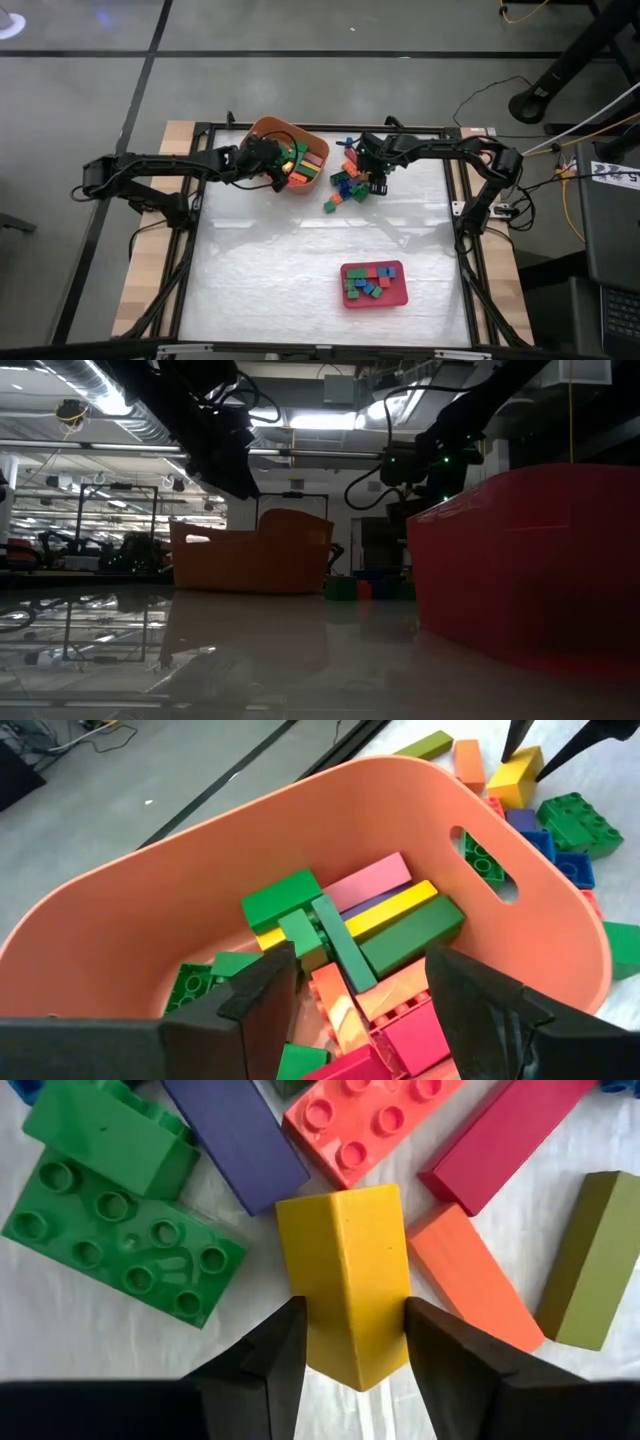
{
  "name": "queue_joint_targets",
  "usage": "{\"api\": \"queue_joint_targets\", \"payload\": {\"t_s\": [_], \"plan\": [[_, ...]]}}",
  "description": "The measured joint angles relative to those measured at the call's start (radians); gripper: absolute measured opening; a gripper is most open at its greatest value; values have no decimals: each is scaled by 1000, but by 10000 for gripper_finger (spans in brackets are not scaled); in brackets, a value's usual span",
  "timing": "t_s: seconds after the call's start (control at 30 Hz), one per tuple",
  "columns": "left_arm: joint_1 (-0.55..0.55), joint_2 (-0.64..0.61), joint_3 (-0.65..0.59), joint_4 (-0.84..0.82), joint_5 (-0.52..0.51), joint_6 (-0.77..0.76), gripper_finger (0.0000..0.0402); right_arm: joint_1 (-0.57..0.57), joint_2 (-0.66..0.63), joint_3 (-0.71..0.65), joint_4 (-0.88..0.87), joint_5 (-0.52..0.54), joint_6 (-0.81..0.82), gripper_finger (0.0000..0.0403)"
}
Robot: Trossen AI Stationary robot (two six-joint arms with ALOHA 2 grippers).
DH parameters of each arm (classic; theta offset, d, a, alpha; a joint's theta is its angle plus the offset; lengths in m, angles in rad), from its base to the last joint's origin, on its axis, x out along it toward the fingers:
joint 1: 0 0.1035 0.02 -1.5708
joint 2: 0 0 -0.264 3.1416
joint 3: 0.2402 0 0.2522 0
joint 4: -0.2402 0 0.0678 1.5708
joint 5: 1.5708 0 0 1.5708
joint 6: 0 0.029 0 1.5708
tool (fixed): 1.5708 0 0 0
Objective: Sort blocks by size
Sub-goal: Put the large yellow block into the orange bin
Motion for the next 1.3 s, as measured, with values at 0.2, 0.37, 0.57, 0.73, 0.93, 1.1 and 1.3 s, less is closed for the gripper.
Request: {"api": "queue_joint_targets", "payload": {"t_s": [0.2, 0.37, 0.57, 0.73, 0.93, 1.1, 1.3], "plan": [[0, 0, 0, 0, 0, 0, 210, 1, 8, 67, -100, -20, 3, 166], [0, 0, 0, 0, 0, 0, 210, 1, 6, 100, -116, -16, 3, 166], [0, 0, 0, 0, 0, 0, 210, 1, 6, 96, -132, -10, 3, 166], [0, 0, 0, 0, 0, 0, 210, 0, 6, 76, -125, -71, 3, 166], [0, 0, 0, 0, 0, 0, 210, 0, -2, 41, -78, -45, 2, 166], [0, 0, 0, 0, 0, 0, 210, -1, 0, 30, -54, -21, -1, 166], [0, 0, 0, 0, 3, 0, 210, 0, 0, 62, -91, -39, 1, 166]]}}
